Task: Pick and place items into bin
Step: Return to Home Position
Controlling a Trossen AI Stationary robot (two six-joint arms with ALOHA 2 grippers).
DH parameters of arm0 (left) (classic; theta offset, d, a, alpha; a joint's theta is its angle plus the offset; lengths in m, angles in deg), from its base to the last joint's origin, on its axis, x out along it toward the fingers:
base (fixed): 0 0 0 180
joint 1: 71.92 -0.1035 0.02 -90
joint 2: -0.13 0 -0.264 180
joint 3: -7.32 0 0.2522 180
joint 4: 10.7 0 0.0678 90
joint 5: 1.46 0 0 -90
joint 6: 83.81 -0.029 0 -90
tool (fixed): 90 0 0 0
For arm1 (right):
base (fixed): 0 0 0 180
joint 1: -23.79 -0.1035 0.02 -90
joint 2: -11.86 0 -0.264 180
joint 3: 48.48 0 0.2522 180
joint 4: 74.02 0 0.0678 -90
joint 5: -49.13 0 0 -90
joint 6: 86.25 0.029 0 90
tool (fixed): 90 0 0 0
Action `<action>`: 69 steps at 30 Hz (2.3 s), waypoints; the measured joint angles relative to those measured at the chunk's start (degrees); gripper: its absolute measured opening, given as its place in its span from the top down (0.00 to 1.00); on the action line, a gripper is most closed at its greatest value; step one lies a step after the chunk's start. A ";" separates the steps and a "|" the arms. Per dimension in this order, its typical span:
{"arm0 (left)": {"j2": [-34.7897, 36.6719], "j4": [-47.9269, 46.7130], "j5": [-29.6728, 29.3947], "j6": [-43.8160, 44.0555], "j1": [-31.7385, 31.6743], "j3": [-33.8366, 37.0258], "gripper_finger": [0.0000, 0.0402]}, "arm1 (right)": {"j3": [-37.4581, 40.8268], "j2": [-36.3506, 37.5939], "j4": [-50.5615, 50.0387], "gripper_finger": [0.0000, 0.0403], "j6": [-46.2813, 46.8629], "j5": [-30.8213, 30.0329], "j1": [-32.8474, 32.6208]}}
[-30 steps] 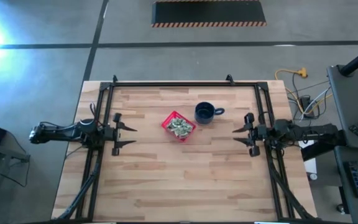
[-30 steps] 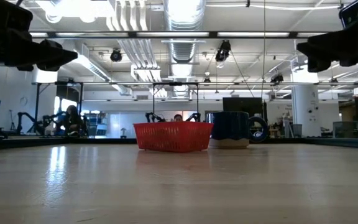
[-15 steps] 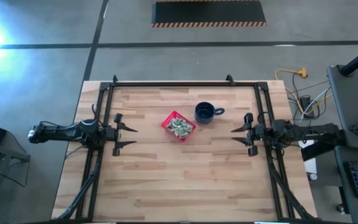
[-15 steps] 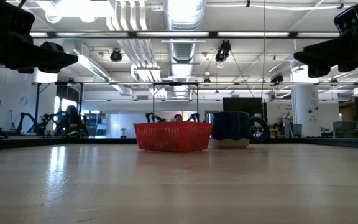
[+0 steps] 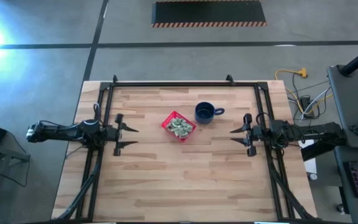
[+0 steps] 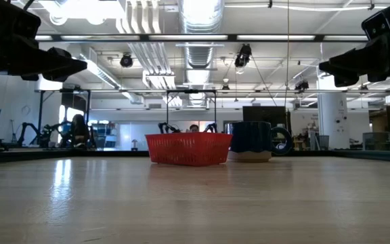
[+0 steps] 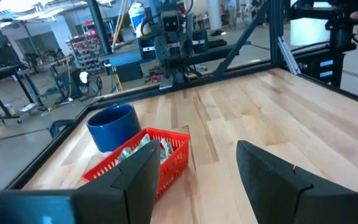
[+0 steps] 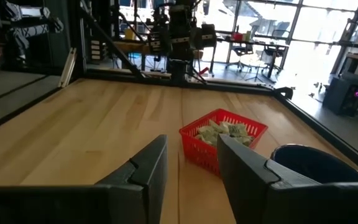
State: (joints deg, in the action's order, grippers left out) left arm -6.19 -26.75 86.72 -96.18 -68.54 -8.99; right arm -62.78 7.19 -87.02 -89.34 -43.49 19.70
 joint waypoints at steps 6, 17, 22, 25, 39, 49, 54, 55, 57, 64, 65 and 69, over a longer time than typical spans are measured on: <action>4.57 0.04 -0.18 -0.41 0.00 -0.37 0.51 | 0.00 0.00 0.00 0.69 0.09 -0.02 0.00; 4.60 0.00 -0.10 -0.54 0.04 0.57 0.51 | -0.02 -0.07 0.02 0.68 0.02 -0.13 0.00; 3.83 0.33 -0.15 -0.39 0.02 0.65 0.51 | -0.04 0.04 -0.03 0.69 0.07 -0.11 0.00; 3.50 0.44 -0.14 0.57 0.00 0.66 0.51 | -0.04 0.04 0.04 0.69 0.04 -0.10 0.00; 4.69 6.24 11.39 -4.51 0.04 2.10 0.51 | -0.04 0.03 0.01 0.68 0.07 0.03 0.04; 3.94 3.45 3.32 -4.45 0.00 2.14 0.51 | -0.04 0.02 0.02 0.70 0.07 0.03 0.02; 3.43 3.45 3.13 -4.47 0.00 2.17 0.51 | -0.04 0.02 0.02 0.69 0.07 0.00 0.02; 3.35 3.46 3.13 -4.47 0.00 2.17 0.51 | -0.04 0.02 0.02 0.69 0.07 0.00 0.00; 3.37 3.50 3.10 -4.49 0.00 2.19 0.51 | -0.04 0.01 0.02 0.69 0.07 -0.01 0.00; 3.29 3.50 2.99 -4.51 0.00 2.21 0.51 | -0.04 0.00 0.02 0.68 0.07 -0.04 0.00; 3.33 3.50 2.99 -4.51 0.00 2.21 0.51 | -0.04 0.00 0.02 0.69 0.07 -0.05 0.00; 3.40 3.50 2.99 -4.51 0.00 2.23 0.51 | -0.04 0.00 0.02 0.70 0.07 -0.04 0.00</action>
State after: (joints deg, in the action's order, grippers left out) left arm -2.79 -23.25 89.71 -100.70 -68.54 -6.76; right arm -62.82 7.19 -87.00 -89.28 -43.53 19.70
